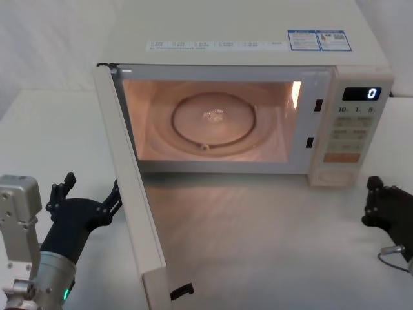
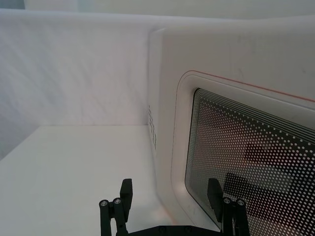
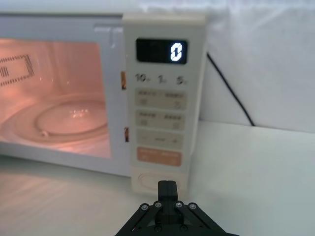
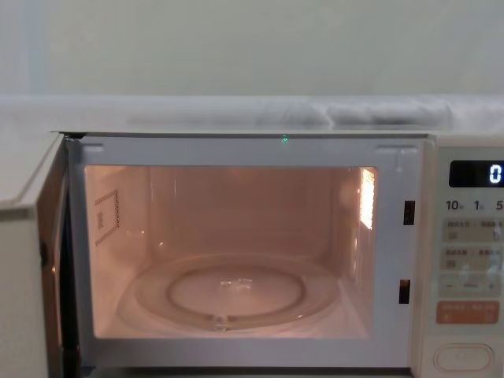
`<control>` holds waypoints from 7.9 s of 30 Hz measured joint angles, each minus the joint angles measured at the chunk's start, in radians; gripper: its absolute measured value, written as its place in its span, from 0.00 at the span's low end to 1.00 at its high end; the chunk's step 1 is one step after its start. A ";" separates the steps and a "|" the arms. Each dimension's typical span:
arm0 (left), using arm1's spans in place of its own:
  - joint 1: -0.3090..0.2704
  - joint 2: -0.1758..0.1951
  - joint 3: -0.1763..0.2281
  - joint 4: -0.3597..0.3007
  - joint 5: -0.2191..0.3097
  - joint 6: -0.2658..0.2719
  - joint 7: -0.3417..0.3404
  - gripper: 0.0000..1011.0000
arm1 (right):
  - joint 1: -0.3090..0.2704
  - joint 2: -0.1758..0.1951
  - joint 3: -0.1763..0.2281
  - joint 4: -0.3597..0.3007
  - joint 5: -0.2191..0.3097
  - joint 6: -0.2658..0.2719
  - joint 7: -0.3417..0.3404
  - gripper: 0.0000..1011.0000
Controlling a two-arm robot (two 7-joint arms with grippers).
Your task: Press the button to open the microwave door with one hand; close the microwave door with the other hand.
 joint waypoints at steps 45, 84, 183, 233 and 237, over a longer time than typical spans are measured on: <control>0.000 0.000 0.000 0.000 0.000 0.000 0.000 0.99 | -0.001 0.041 0.050 -0.021 0.071 0.022 0.012 0.38; 0.000 0.000 0.000 0.000 0.000 0.000 0.000 0.99 | -0.001 0.041 0.050 -0.023 0.071 0.021 0.013 0.99; 0.036 0.228 -0.097 -0.239 -0.243 0.100 -0.343 0.00 | -0.001 0.041 0.050 -0.022 0.071 0.021 0.013 0.99; -0.219 0.183 0.280 -0.143 -0.134 0.095 -0.282 0.00 | -0.001 0.041 0.050 -0.022 0.071 0.021 0.013 0.99; -0.253 0.166 0.301 -0.125 -0.121 0.106 -0.281 0.00 | -0.001 0.041 0.050 -0.022 0.071 0.021 0.013 0.99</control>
